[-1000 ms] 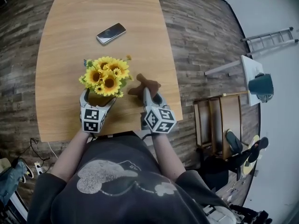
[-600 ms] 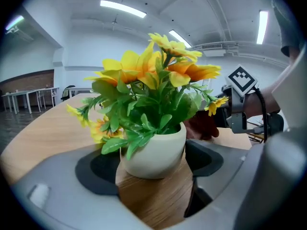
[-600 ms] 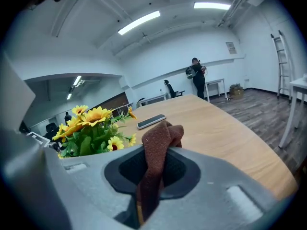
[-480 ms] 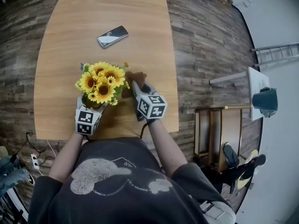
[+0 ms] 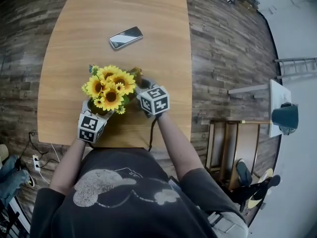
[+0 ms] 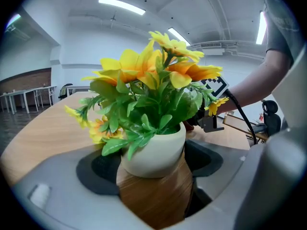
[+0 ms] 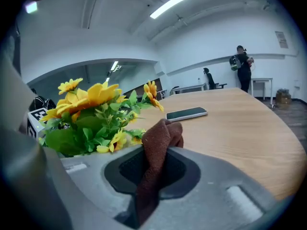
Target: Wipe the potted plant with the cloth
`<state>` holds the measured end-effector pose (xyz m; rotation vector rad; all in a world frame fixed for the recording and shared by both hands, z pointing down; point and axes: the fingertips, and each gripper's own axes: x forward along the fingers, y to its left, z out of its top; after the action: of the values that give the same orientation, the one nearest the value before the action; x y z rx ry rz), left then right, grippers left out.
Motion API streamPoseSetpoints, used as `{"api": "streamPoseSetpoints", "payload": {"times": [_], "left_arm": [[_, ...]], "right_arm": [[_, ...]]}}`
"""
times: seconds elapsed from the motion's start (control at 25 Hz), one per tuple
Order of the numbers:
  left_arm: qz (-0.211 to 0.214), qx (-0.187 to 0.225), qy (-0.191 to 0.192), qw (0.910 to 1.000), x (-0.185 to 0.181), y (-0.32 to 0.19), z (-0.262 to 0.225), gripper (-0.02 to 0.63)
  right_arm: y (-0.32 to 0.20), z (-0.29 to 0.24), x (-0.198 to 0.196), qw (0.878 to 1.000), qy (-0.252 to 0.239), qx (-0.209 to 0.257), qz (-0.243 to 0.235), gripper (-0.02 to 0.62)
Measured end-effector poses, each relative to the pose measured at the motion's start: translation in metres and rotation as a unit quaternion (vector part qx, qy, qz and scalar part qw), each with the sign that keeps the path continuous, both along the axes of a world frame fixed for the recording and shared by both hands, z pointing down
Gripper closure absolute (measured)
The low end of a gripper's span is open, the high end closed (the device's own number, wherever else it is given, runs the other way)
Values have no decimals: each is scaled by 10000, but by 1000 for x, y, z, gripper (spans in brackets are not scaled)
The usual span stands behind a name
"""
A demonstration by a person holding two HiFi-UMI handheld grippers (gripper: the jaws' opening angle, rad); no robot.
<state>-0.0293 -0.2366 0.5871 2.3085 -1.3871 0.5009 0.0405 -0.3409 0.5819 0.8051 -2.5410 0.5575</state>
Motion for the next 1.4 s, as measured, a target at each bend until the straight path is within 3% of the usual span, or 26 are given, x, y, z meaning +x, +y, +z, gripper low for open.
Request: {"api": "streamPoseSetpoints", "payload": {"times": [0.2,0.4,0.6,0.84,1.08,1.2,1.4], "left_arm": [[103,-7,-31,9999,-2,-2,-1,160],[123,6,-1,9999,-1,-1,-2,160],[250,38,7,9997,-3,-1,-2,160],[660,27,-15,9978,-4,2,-1,160],[1144,52,6,9934,-6,7,2,161],[1523,61,21,9883,-8,11,2,161],[2300,-26,-46,9732,-6,24,2,161]], "right_arm": [[17,7,-15,9986,299,228,-377,551],[32,7,-11,9990,290,305,-153,555],[57,6,-8,9993,215,187,-258,555],[86,4,-9,9996,135,76,-248,554],[129,0,-21,9969,75,-78,-780,554],[145,-4,-23,9957,-82,-192,-899,554],[151,-8,2,9980,-118,-213,-587,554]]}}
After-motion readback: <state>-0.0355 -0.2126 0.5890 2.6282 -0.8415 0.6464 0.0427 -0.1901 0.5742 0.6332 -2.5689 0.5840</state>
